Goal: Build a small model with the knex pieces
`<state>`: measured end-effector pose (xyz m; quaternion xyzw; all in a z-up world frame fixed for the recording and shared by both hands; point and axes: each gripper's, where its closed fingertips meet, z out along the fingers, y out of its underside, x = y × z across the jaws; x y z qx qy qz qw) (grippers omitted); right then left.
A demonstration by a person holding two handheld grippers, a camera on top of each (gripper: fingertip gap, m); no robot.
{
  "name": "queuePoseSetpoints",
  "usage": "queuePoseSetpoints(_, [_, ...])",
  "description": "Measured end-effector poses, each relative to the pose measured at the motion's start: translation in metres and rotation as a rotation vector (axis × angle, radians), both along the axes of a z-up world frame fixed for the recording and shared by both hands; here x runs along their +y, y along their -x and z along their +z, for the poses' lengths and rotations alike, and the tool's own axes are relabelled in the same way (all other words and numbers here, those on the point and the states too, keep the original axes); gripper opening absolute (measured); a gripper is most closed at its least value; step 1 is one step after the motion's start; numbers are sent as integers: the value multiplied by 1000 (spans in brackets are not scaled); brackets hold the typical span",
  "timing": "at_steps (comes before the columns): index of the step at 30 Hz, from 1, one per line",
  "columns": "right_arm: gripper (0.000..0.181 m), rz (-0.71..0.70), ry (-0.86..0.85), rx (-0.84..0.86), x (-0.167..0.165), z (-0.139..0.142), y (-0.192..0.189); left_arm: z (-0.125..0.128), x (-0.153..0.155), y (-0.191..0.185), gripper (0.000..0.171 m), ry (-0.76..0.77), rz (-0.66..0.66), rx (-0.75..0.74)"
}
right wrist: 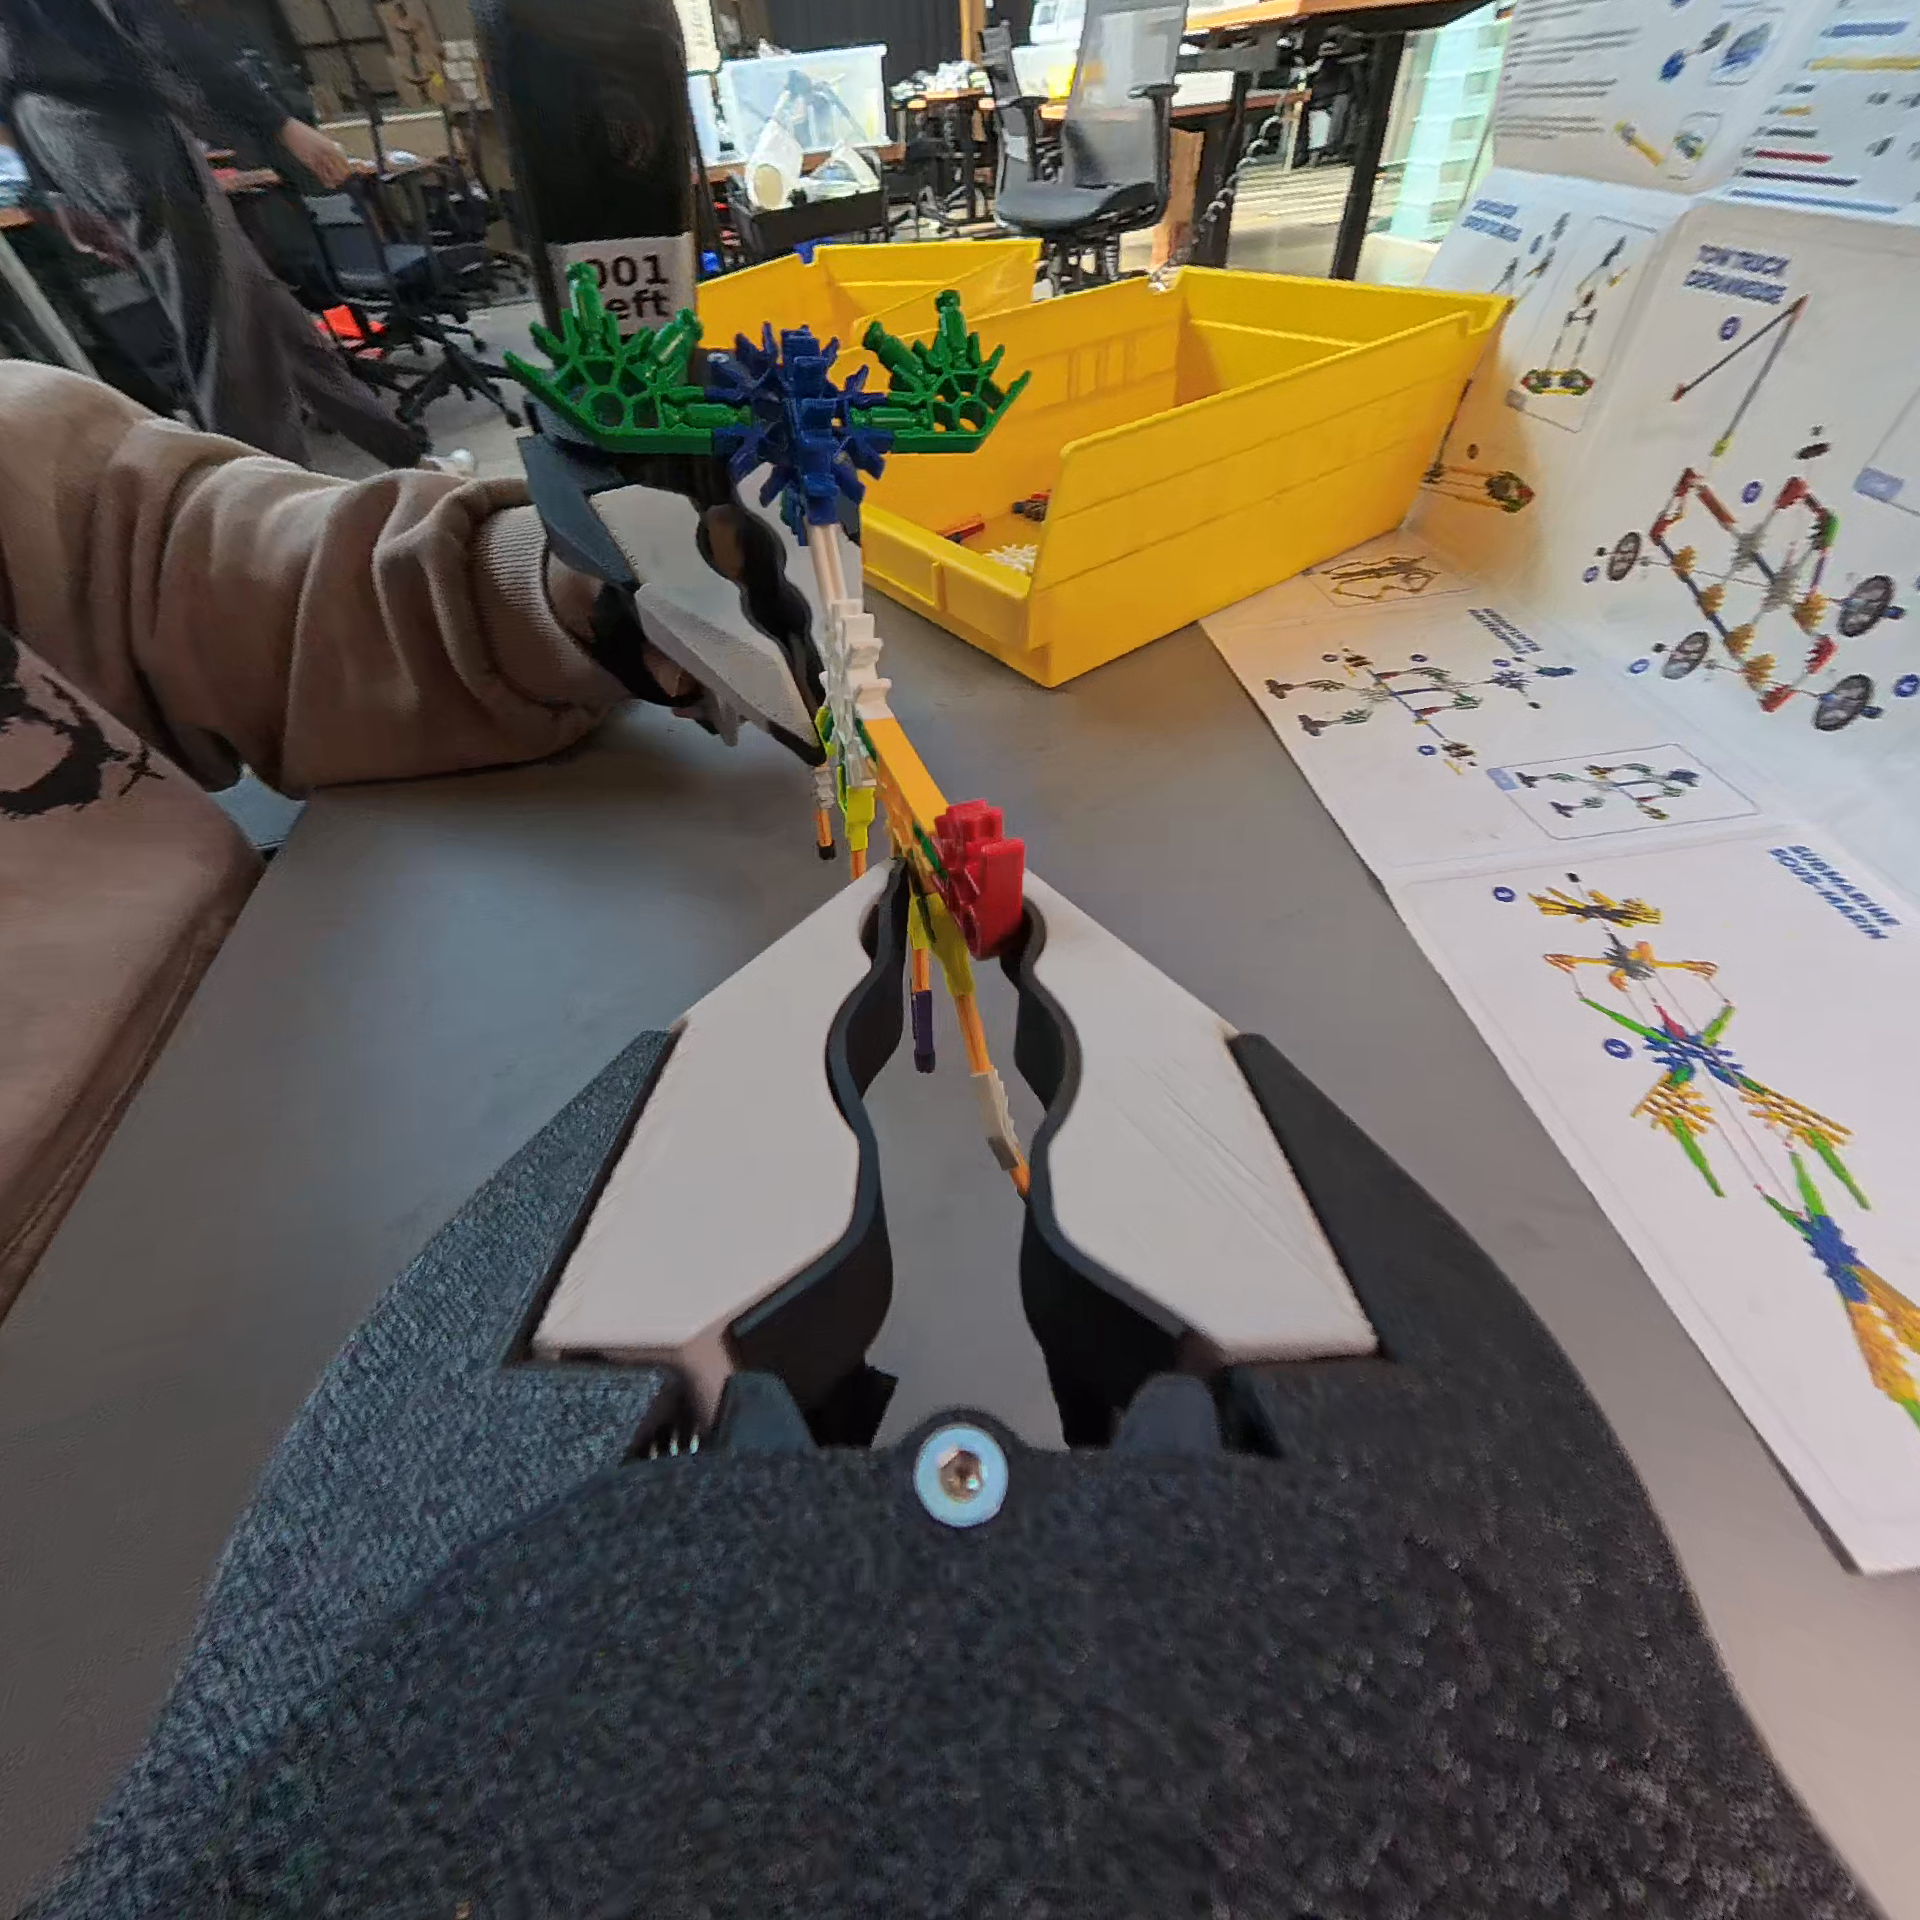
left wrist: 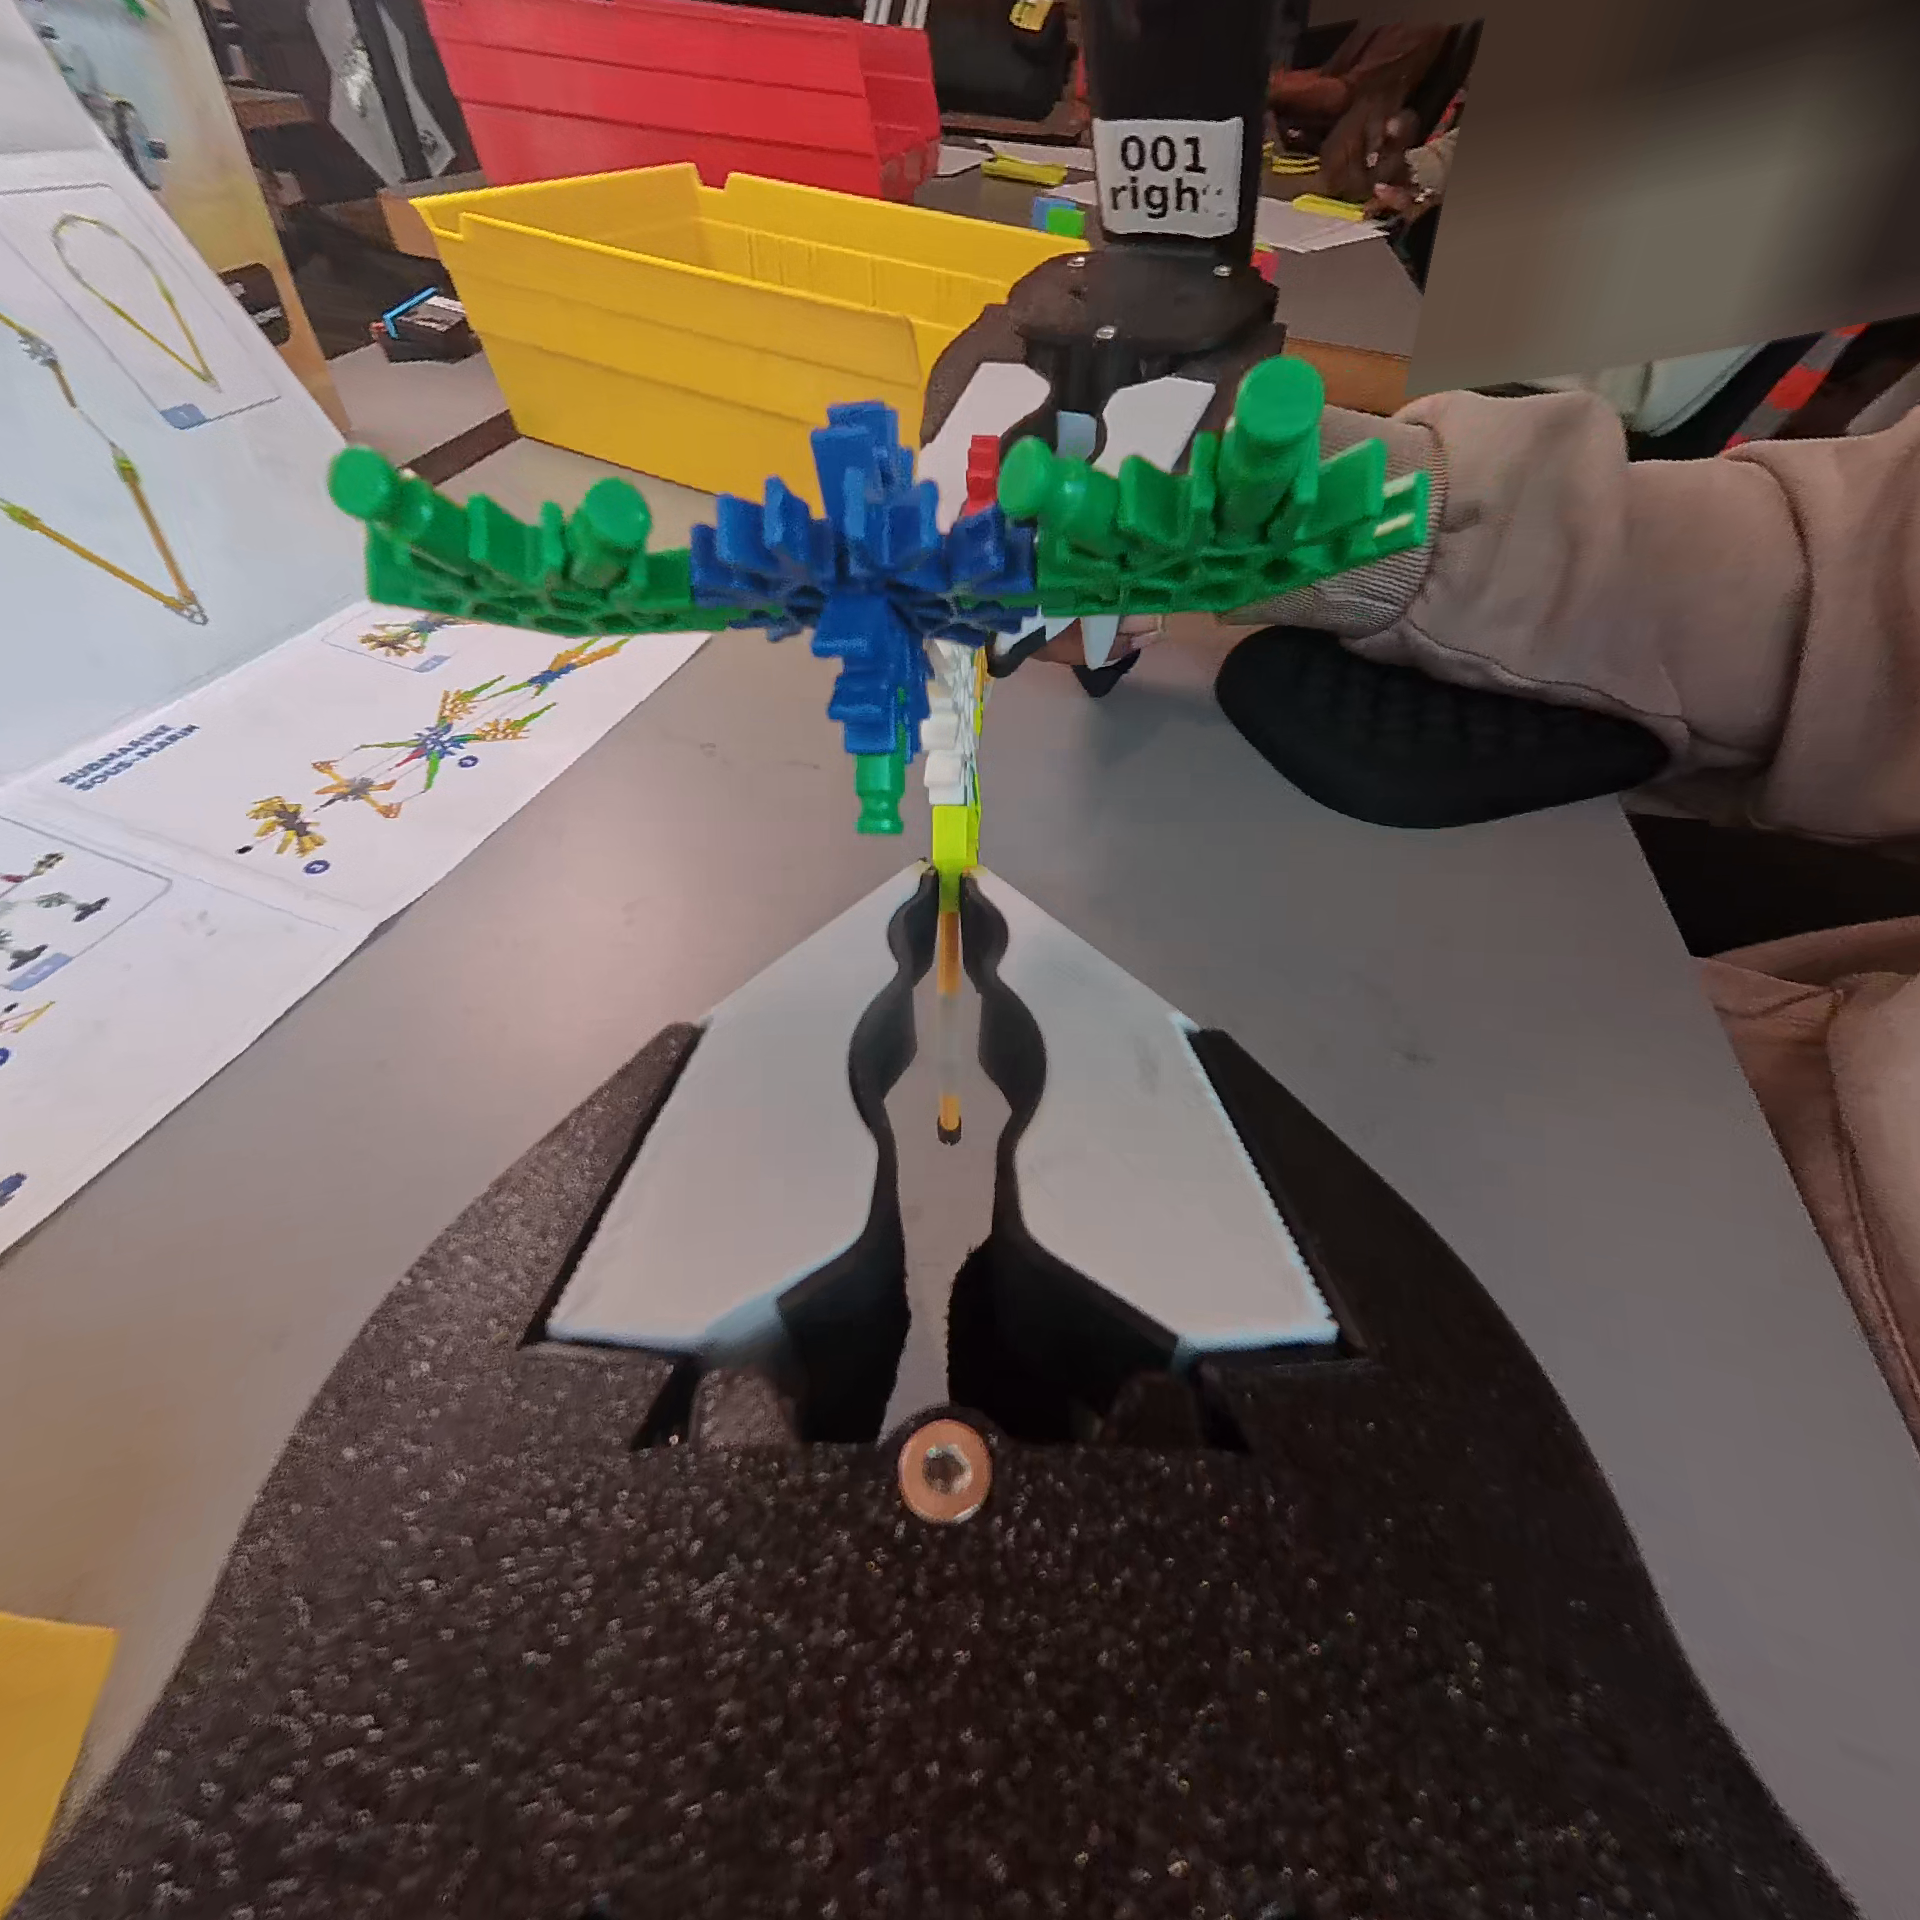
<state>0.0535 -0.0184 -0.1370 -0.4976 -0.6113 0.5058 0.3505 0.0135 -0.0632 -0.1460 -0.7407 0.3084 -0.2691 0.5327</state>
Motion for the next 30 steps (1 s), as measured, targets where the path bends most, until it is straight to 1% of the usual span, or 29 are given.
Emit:
queuePoseSetpoints(4, [25, -175, -75, 4, 31, 0, 1, -5, 13, 11, 3, 3, 121, 21])
queuePoseSetpoints(8, [45, -339, -164, 16, 57, 4, -2, -9, 23, 21, 3, 7, 215, 35])
queuePoseSetpoints(11, [52, -417, -215, 23, 68, 8, -5, -13, 28, 27, 3, 15, 270, 51])
queuePoseSetpoints(14, [53, -462, -245, 32, 69, 15, -8, -15, 32, 32, 3, 23, 316, 60])
queuePoseSetpoints(17, [53, -494, -263, 14, 58, 24, -8, -17, 32, 33, 3, 37, 348, 53])
queuePoseSetpoints(20, [51, -485, -285, 5, 31, 31, -4, -17, 32, 34, 3, 32, 381, 68])
queuePoseSetpoints(25, [49, -453, -250, -5, -19, 19, 10, -17, 36, 38, 3, 27, 429, 68])
queuePoseSetpoints(28, [50, -517, -146, -67, -35, 6, 14, -18, 38, 44, 3, 13, 474, 86])
queuePoseSetpoints(30, [55, -568, -35, -47, -50, 5, 16, -18, 39, 48, 3, 9, 496, 88])
